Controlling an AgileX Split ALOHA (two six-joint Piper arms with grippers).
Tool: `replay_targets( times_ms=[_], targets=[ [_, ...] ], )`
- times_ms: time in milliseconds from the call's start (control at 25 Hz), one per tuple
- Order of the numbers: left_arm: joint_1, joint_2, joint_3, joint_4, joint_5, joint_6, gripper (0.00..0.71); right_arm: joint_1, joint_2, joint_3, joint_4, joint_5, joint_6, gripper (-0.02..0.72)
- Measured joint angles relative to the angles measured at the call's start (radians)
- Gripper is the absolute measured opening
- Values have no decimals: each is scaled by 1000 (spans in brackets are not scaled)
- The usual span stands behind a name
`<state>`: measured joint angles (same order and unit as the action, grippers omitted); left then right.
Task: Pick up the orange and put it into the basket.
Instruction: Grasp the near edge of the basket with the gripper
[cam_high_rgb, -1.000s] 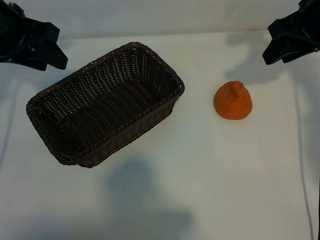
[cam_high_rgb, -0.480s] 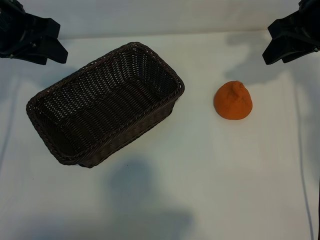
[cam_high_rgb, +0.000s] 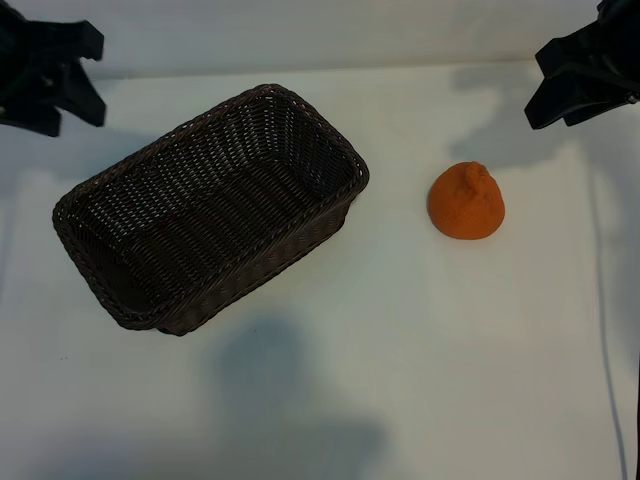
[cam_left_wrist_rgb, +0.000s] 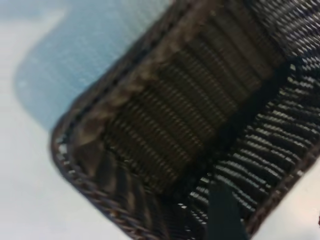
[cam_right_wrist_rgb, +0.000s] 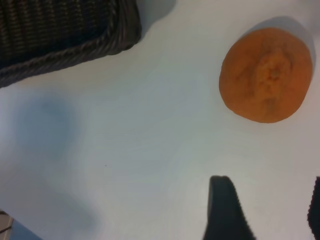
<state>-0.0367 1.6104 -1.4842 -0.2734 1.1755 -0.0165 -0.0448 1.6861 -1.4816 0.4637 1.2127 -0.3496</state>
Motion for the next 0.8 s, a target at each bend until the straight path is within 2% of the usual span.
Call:
replay_targets(
  times_ms=[240, 400, 520, 800],
  targets=[
    [3, -19, 0, 111, 0, -142, 487, 0, 0, 0, 0, 0, 0, 408],
    [42, -24, 11, 128, 0, -210, 487, 0, 0, 0, 0, 0, 0, 408],
    [68, -24, 65, 135, 0, -219, 487, 0, 0, 0, 0, 0, 0, 408],
    [82, -24, 234, 190, -1, -257, 487, 0, 0, 0, 0, 1, 0, 408]
  ],
)
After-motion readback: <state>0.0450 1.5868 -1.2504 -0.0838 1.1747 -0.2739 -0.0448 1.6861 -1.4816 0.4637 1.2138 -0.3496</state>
